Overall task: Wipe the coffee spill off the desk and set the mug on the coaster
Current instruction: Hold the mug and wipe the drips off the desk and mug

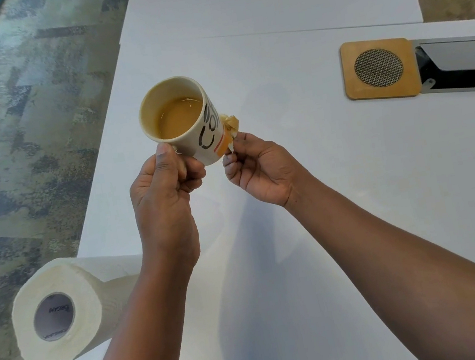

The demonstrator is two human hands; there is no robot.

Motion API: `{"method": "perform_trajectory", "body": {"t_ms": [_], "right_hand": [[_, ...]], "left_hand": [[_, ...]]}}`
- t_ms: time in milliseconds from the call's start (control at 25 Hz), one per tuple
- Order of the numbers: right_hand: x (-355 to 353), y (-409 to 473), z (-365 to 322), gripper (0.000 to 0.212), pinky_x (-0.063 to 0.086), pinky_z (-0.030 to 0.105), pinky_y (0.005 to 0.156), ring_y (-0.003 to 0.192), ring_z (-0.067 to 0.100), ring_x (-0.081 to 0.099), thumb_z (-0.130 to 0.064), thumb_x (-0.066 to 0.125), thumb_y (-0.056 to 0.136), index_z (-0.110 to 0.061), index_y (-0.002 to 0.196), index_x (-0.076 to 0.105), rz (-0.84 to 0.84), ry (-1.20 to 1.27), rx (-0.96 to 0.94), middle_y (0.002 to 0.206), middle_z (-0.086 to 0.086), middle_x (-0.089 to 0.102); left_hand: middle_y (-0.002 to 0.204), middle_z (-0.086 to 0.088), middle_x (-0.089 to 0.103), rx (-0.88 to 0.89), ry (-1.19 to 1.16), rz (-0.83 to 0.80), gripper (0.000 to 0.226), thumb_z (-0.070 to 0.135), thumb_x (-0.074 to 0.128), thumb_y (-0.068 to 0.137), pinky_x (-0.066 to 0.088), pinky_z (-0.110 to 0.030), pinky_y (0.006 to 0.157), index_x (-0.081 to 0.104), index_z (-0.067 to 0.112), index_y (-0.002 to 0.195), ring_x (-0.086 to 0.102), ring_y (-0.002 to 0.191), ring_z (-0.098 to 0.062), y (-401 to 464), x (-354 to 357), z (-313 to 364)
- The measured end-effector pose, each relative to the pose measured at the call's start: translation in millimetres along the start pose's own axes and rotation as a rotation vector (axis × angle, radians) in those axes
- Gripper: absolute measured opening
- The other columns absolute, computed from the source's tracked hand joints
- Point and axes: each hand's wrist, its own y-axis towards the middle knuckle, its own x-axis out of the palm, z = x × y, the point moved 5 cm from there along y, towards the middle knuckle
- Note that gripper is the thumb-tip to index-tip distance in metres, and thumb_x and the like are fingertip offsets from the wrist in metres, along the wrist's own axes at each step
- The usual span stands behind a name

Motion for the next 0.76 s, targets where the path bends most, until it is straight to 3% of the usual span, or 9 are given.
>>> {"method": "perform_trajectory", "body": {"t_ms": [200,440,640,680,760], "right_hand": [[-5.1,-8.7,22.0,0.015,0.052,0.022,0.065,0.069,0.016,0.056,0.005,0.054,0.094,-0.004,0.098,0.065,-0.031,-0.108,0.025,0.081,0.009,0.062],[8.5,-7.9,53.2,0.013,0.053,0.023,0.064,0.068,0.016,0.056,0.003,0.057,0.093,-0.002,0.09,0.068,-0.033,-0.07,0.137,0.077,0.012,0.064],[19.2,-3.1,49.7,0.013,0.052,0.023,0.065,0.069,0.015,0.055,0.002,0.054,0.094,0.001,0.105,0.061,0.029,-0.024,0.192,0.083,0.015,0.059],[21.2,-1.4,45.1,0.015,0.052,0.024,0.07,0.074,0.017,0.056,0.002,0.052,0.094,0.002,0.107,0.06,0.04,-0.017,0.191,0.086,0.017,0.06],[23.8,3.4,33.5,0.024,0.049,0.028,0.093,0.093,0.024,0.058,0.001,0.047,0.098,0.003,0.118,0.06,0.056,-0.003,0.173,0.102,0.021,0.063]], "left_hand": [[0.07,0.002,0.064,0.005,-0.03,0.015,0.041,0.028,0.043,0.108,0.047,-0.033,0.078,0.052,0.019,0.069,0.057,0.077,-0.018,4.8,1.9,0.2],[0.07,-0.001,0.063,0.004,-0.054,0.007,0.041,0.027,0.044,0.108,0.049,-0.033,0.078,0.053,0.018,0.069,0.057,0.076,-0.019,2.1,7.1,1.8],[0.071,-0.004,0.062,-0.011,-0.055,-0.009,0.042,0.026,0.042,0.108,0.048,-0.032,0.075,0.051,0.016,0.068,0.055,0.076,-0.021,-2.7,8.0,2.8],[0.071,-0.004,0.063,-0.012,-0.047,-0.02,0.042,0.026,0.042,0.109,0.048,-0.033,0.076,0.052,0.016,0.068,0.055,0.077,-0.023,-3.9,8.0,2.9],[0.072,-0.005,0.062,-0.015,-0.041,-0.04,0.042,0.025,0.042,0.109,0.048,-0.032,0.076,0.051,0.016,0.069,0.054,0.078,-0.026,-6.2,7.4,2.1]]}}
